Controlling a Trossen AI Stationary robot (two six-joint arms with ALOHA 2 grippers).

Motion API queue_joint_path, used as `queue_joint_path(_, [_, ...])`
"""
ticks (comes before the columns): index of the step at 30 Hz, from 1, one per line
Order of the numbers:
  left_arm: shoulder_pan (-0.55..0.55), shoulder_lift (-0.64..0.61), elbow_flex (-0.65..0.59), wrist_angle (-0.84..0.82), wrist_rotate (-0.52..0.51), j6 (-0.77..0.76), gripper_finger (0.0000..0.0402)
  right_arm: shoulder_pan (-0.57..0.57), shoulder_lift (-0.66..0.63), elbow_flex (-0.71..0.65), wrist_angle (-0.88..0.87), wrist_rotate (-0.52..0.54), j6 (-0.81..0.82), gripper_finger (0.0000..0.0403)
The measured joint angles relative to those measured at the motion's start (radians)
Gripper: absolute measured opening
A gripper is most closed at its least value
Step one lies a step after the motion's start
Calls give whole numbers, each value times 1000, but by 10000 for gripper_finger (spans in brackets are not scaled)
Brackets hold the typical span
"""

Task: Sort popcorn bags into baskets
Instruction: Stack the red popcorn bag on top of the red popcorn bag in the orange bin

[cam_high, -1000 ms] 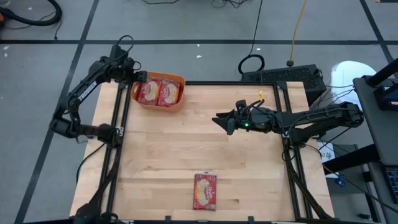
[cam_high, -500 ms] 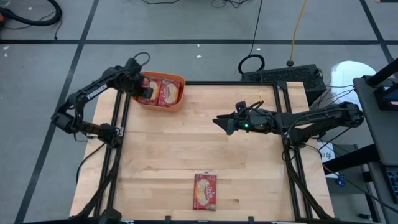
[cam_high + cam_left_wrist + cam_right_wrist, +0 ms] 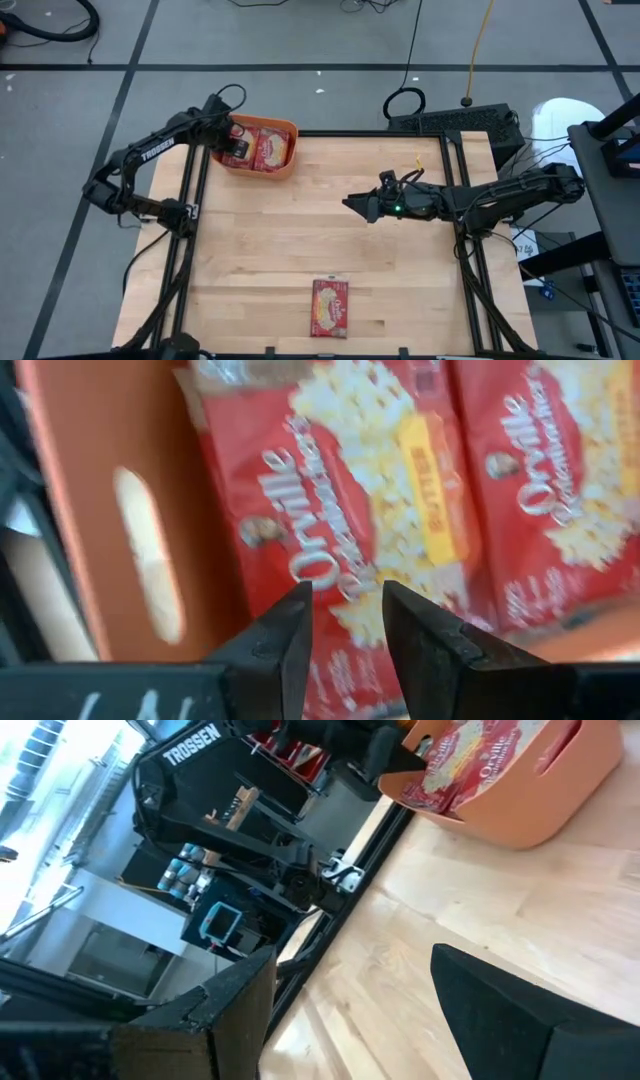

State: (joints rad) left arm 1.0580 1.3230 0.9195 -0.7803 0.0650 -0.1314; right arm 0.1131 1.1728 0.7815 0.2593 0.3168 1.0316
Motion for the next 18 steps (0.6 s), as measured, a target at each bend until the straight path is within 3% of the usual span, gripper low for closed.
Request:
queue_joint_path(9, [-5, 76, 0, -1, -29, -2, 126, 15, 0, 0, 28, 10, 0, 258])
queue_joint_path(18, [-6, 8, 55, -91, 6, -5, 126, 80, 0, 0, 27, 28, 29, 258])
